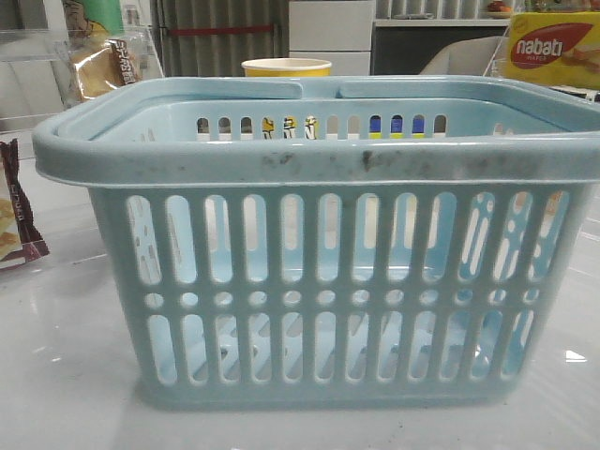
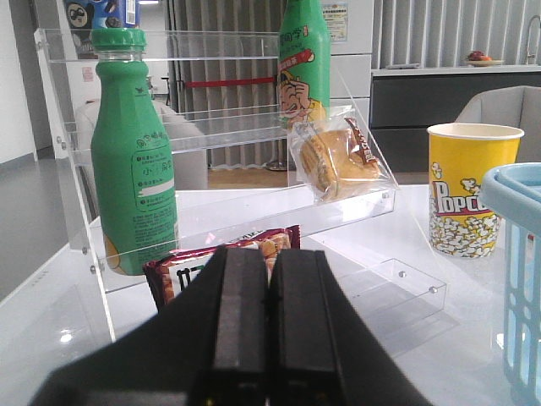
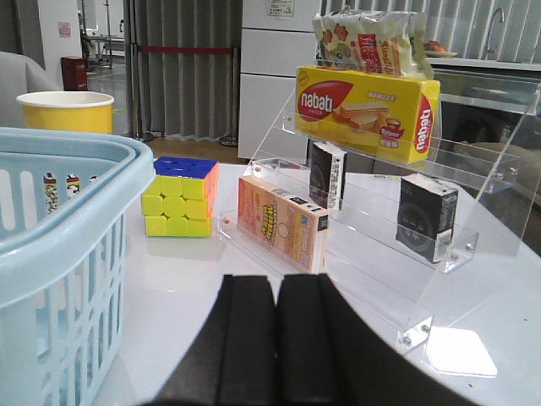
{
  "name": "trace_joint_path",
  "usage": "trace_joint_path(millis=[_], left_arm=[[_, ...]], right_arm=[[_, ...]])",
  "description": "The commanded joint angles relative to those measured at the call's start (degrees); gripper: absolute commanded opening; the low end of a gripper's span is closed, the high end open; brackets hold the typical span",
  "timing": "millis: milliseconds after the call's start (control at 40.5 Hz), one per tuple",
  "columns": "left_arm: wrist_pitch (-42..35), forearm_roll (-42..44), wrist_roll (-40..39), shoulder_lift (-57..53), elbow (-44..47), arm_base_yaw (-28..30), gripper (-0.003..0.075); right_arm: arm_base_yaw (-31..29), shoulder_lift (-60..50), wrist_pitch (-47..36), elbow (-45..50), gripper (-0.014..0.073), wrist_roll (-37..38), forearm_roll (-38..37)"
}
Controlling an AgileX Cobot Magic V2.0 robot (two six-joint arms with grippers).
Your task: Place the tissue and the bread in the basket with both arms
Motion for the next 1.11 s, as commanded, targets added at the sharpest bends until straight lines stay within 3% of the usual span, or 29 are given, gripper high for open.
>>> trace_joint_path(millis=[0,888,1086], left_arm=[[-5.2,-0.51,-0.26,-0.94,0.39,-0.41,0.0098],[-5.31,-0.51,-0.26,-0.94,0.39,-0.41,0.0098],[-9.37,-0.54,-0.26,-0.94,-2.93,-0.41,0.0098]], right_arm=[[-0.13,-1.04,-4.4,-0.25,0.0055,0.12,-0.72],[-0.13,-1.04,-6.3,-0.44,0.0055,0.12,-0.62],[-0.13,-1.04,-4.61,-7.1,0.0055,0.12,0.15]])
